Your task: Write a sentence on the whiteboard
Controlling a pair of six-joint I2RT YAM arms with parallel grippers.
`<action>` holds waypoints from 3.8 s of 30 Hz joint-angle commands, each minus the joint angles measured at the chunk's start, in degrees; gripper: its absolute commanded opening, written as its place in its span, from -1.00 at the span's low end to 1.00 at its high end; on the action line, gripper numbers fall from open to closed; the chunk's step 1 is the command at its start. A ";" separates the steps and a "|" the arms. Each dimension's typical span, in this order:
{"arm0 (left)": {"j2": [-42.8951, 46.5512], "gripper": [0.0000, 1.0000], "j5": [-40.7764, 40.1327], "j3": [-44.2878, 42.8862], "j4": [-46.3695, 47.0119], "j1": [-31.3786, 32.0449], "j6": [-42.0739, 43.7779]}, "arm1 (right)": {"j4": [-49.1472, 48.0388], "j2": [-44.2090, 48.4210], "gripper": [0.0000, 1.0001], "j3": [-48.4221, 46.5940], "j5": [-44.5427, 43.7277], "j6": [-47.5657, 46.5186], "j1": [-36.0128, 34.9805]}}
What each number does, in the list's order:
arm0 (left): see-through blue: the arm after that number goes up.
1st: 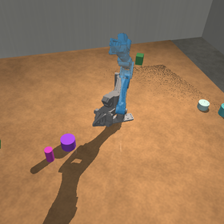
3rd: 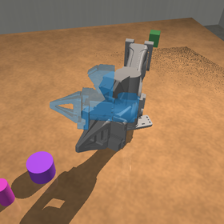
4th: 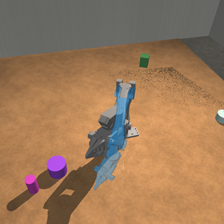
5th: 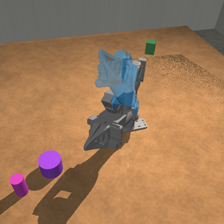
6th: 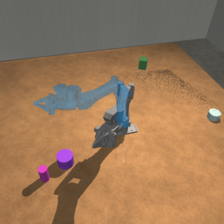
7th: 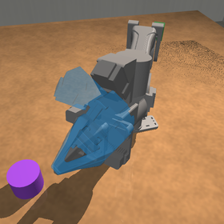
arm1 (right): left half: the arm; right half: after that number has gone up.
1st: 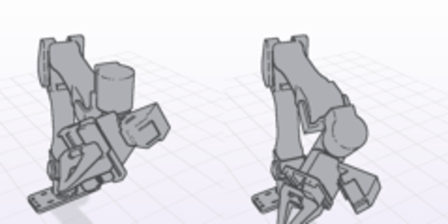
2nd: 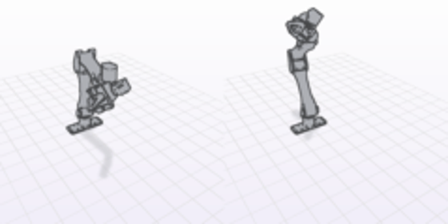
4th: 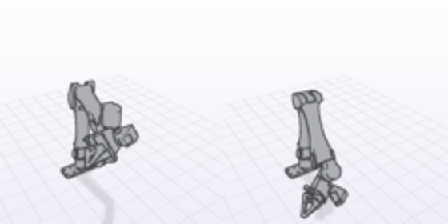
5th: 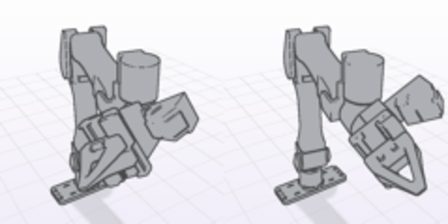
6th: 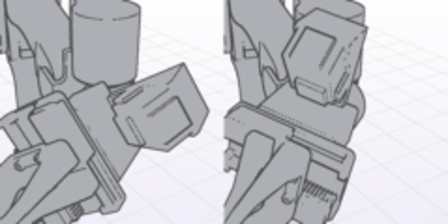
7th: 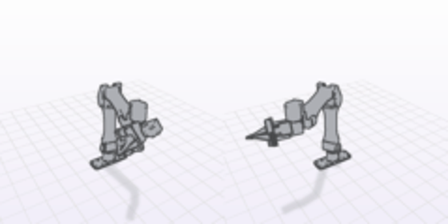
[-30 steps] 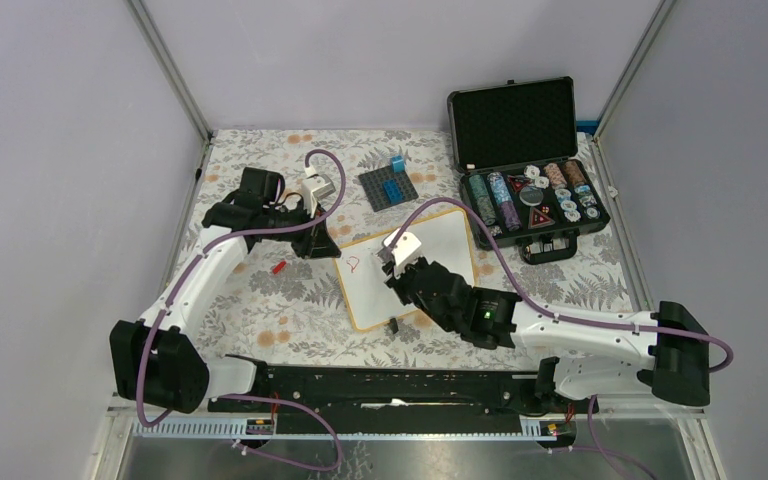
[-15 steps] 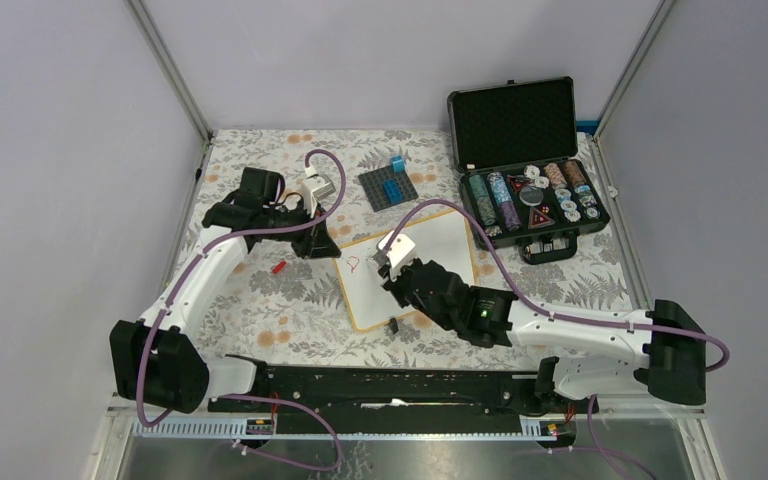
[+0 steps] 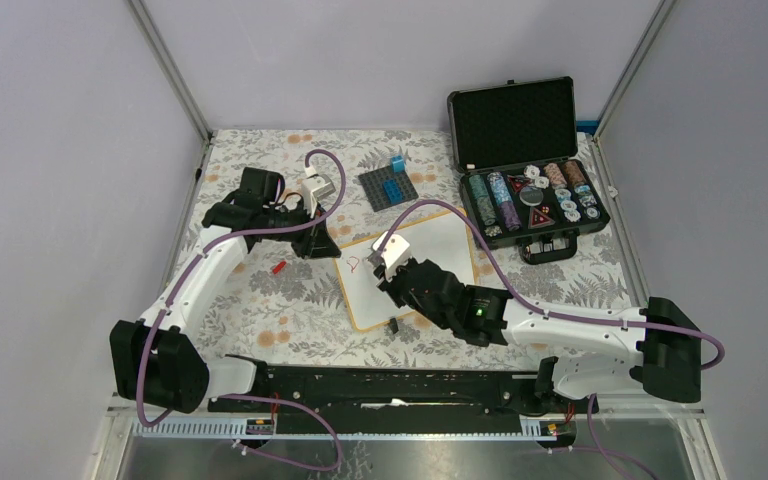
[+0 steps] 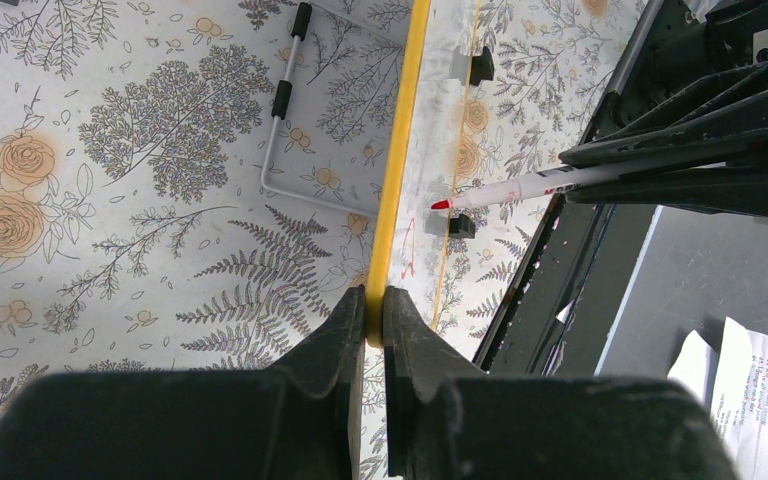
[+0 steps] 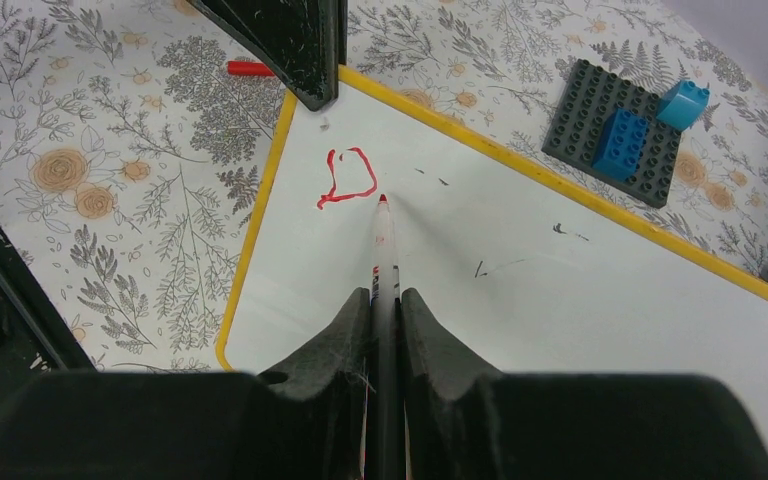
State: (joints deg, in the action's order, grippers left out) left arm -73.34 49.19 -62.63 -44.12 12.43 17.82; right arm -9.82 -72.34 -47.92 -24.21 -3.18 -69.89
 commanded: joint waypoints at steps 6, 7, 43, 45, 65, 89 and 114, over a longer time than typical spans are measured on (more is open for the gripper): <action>-0.79 -1.00 1.40 -1.69 -0.27 0.23 1.42 | -3.01 -0.79 -1.00 -3.09 0.02 -1.24 0.37; -0.76 -1.00 1.42 -1.65 -0.27 0.23 1.42 | -3.01 -0.93 -1.00 -3.18 -0.23 -1.44 0.37; -1.02 -1.00 1.00 -2.03 -0.27 0.22 1.16 | 0.08 0.88 -1.00 0.23 -1.05 2.04 1.16; -1.01 -1.00 1.04 -1.98 -0.27 0.23 1.25 | 0.07 0.79 -1.00 0.52 -0.64 2.42 1.16; -1.19 -1.00 1.26 -2.02 -0.28 0.23 1.26 | -1.70 0.93 -1.00 -2.04 1.64 0.89 1.16; -0.66 -1.00 1.01 -1.68 -0.27 0.23 1.26 | -2.51 -2.27 -1.00 -3.84 -2.89 -0.24 1.16; -1.10 -1.00 1.01 -2.22 -0.22 0.23 1.16 | 1.56 -0.67 -1.00 0.02 -1.32 2.83 1.24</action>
State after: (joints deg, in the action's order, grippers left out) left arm -74.08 49.28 -62.96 -44.14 12.36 17.85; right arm -8.84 -73.95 -48.62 -25.85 -1.41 -69.21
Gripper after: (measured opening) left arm 0.087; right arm 0.198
